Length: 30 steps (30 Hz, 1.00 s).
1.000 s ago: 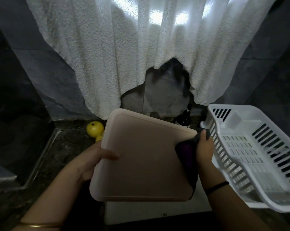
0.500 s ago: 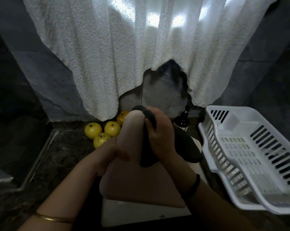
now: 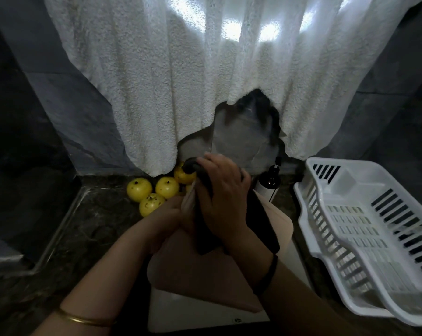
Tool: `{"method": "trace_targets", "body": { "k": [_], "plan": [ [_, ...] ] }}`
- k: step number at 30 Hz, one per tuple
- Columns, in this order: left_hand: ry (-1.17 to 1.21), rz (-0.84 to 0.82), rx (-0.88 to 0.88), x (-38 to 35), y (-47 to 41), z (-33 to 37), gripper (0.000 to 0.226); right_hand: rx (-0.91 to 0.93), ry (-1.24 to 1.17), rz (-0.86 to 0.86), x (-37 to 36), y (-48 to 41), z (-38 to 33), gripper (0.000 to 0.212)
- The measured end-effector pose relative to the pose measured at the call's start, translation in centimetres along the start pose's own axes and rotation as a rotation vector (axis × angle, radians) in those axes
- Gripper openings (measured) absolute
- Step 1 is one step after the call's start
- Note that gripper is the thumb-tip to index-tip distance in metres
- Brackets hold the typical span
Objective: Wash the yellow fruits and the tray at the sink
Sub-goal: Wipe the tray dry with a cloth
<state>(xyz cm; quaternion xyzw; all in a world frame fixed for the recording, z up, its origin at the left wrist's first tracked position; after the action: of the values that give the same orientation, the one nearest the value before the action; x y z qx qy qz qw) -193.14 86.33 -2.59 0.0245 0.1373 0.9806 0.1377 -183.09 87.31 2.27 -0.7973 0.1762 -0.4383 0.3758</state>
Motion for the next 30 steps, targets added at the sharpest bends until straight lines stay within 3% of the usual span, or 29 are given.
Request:
{"method": "trace_targets", "body": {
  "k": [4, 8, 12, 17, 22, 30],
  "plan": [
    [0.150, 0.009, 0.004, 1.4, 0.7, 0.4, 0.039, -0.407, -0.042, 0.094, 1.1, 0.5, 5.7, 0.041],
    [0.338, -0.067, -0.033, 2.0, 1.7, 1.2, 0.048, -0.473, -0.010, 0.063, 2.2, 1.6, 10.2, 0.039],
    [0.372, -0.092, -0.064, 2.0, 2.1, 1.8, 0.051, -0.722, -0.003, 0.029, 2.9, 3.0, 15.1, 0.044],
    [0.361, -0.082, -0.038, 2.5, 2.1, 1.5, 0.057, -0.997, -0.133, -0.045, 2.9, 5.3, 18.9, 0.036],
    [0.390, -0.056, -0.020, 3.7, 1.8, 1.4, 0.058, -1.131, -0.289, -0.120, 2.4, 7.0, 20.3, 0.049],
    [0.436, 0.036, -0.027, 4.2, 1.3, 0.6, 0.057, -1.320, -0.291, -0.198, 1.1, 10.0, 20.2, 0.059]
  ]
}}
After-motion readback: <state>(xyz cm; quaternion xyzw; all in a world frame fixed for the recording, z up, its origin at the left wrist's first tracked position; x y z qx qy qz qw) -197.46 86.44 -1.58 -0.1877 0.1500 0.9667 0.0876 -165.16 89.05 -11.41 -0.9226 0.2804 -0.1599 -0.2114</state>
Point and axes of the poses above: each hand's wrist, its own y-axis away from the middle knuckle, its own x-axis out of the back of the hand, z = x × y, the point moved 7 cm from there along -y, towards the middle knuckle, and after that the axes turned 6 degrees about y, right-handed, at the moved point
